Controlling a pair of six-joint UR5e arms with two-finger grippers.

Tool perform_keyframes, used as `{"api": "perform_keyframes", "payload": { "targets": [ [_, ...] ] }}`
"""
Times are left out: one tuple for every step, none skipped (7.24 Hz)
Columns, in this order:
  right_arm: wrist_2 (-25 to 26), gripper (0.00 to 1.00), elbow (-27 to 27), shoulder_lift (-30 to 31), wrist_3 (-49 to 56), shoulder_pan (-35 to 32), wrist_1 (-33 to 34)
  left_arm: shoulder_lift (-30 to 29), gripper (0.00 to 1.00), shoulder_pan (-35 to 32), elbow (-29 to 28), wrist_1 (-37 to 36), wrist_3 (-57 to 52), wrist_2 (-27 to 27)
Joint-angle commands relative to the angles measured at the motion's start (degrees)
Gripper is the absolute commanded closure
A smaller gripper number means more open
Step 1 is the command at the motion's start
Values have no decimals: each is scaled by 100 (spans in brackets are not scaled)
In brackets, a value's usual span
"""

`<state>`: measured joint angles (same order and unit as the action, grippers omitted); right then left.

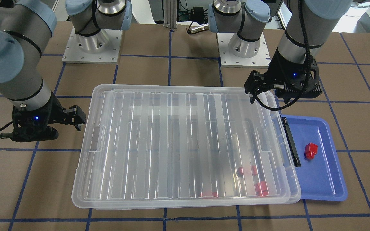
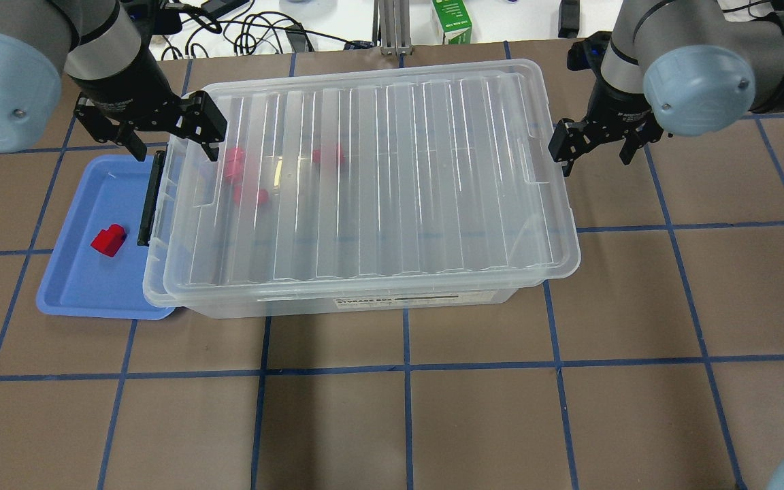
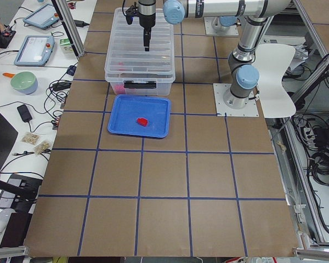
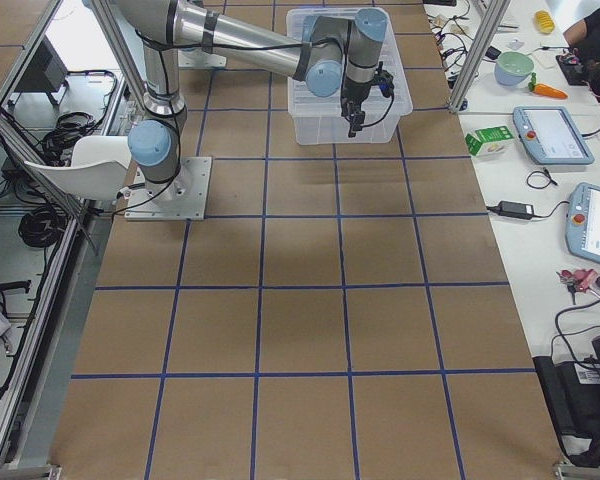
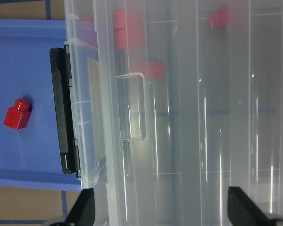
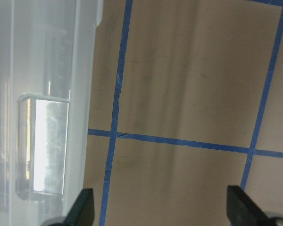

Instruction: Place red block in blue tray from box

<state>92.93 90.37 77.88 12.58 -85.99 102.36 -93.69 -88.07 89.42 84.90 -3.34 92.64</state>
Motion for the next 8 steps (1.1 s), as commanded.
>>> {"api": "perform_keyframes", "payload": {
  "targets": [
    [5, 0, -203, 462, -10, 12, -730, 0, 0, 0, -3, -17, 0, 0],
    [5, 0, -256, 769, -271, -5, -944, 0, 0, 0, -3, -18, 0, 0],
    [-3, 0, -274, 1068, -422, -14, -1294, 0, 0, 0, 5, -18, 0, 0],
    [-3, 0, -265, 1410, -432, -75, -1358, 0, 0, 0, 5, -18, 0, 0],
    [-12, 0, -257, 1501, -606, -310, -1533, 0, 0, 0, -3, -18, 0, 0],
    [-3, 0, -230, 1528, -1199, -687, -1648, 0, 0, 0, -3, -26, 0, 0],
    [-21, 0, -178, 1450, -1310, -830, -1597, 0, 0, 0, -3, -26, 0, 0],
    [66, 0, -238, 1371, -1354, -779, -1440, 0, 0, 0, -3, -18, 0, 0]
  ]
}}
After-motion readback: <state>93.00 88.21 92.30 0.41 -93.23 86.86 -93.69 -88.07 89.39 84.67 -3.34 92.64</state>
